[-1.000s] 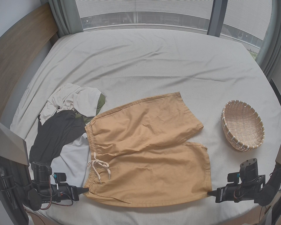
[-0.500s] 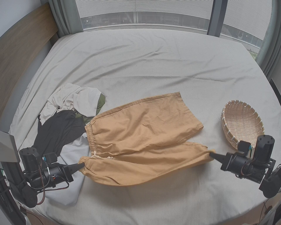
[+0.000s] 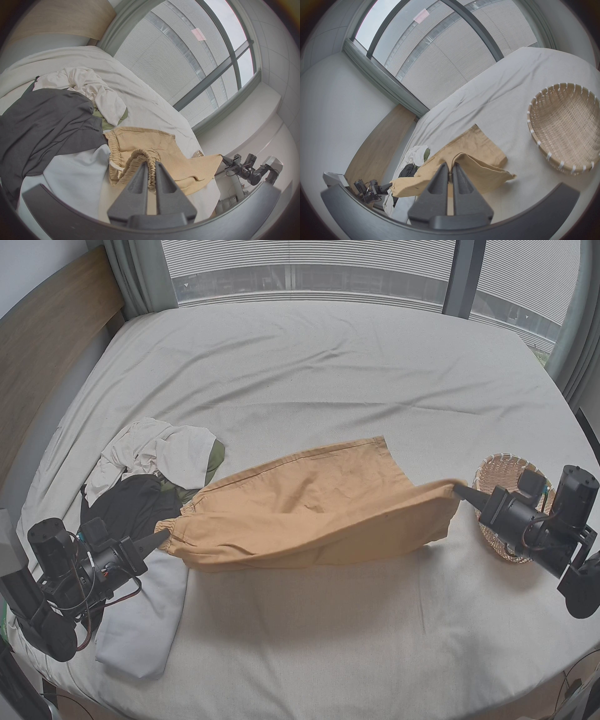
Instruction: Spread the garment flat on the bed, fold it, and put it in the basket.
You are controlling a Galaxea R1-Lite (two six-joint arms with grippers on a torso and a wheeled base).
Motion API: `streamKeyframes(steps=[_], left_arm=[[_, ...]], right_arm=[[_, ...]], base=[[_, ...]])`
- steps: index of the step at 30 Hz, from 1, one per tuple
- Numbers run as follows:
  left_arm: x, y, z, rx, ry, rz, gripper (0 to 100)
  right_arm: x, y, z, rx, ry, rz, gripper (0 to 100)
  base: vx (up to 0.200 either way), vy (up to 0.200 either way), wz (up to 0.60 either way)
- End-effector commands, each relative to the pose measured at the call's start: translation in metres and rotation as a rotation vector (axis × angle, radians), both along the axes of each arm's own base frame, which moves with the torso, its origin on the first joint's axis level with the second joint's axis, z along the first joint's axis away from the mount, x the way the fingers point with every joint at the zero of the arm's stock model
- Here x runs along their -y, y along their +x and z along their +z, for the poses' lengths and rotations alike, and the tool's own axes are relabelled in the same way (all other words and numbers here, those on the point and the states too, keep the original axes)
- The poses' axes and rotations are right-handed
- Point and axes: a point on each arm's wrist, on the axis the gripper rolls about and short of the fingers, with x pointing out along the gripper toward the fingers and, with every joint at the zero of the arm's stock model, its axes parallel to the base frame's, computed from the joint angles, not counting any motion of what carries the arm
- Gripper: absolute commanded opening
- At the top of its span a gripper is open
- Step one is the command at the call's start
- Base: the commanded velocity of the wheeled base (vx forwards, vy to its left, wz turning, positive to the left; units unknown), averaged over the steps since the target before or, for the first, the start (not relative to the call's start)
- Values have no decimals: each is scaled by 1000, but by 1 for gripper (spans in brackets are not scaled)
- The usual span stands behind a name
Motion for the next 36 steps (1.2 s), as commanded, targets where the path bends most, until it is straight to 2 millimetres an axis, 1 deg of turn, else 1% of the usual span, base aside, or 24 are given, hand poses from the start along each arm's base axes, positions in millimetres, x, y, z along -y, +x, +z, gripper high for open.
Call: streamKeyframes(steps=[1,2,6,10,11,14,15,17,21,26,27,29,30,32,34,35,36], left_arm=[[4,3,4,14,-15,12,0],[6,4,3,9,-16,21,0],[7,6,4,16,-16,40,0],[7,7,5,18,-22,43,0],[7,7,5,19,-23,43,0],[7,9,4,10,-36,46,0],[7,9,4,10,-36,46,0],[7,16,3,14,-35,69,0],[7,26,1,12,-53,130,0],[7,31,1,-4,-102,138,0],[8,31,0,-12,-107,134,0],[9,31,-1,-16,-109,133,0],[13,33,-7,-37,-109,121,0],[15,36,-12,-53,-108,119,0],[16,37,-13,-54,-107,117,0],[16,42,-17,-60,-106,119,0],[16,44,-18,-58,-105,119,0]], right_arm=[[3,12,11,27,9,-18,0],[3,19,13,26,10,-25,0],[2,34,17,37,11,-34,0],[0,50,15,30,9,-38,0],[-1,51,16,31,10,-38,0],[-4,66,11,28,9,-40,0],[-4,66,11,28,9,-40,0],[-6,78,8,27,8,-41,0],[-10,93,9,25,9,-38,0],[-15,110,13,25,11,-35,0],[-16,114,13,27,12,-35,0],[-16,115,13,27,12,-35,0],[-18,123,11,25,11,-35,0],[-20,130,10,31,13,-37,0],[-20,132,10,33,13,-37,0],[-22,138,6,33,13,-37,0],[-22,141,5,39,15,-37,0]], base=[[0,0,0],[0,0,0],[0,0,0],[0,0,0],[0,0,0],[0,0,0],[0,0,0],[0,0,0],[0,0,0],[0,0,0],[0,0,0],[0,0,0],[0,0,0],[0,0,0],[0,0,0],[0,0,0],[0,0,0]])
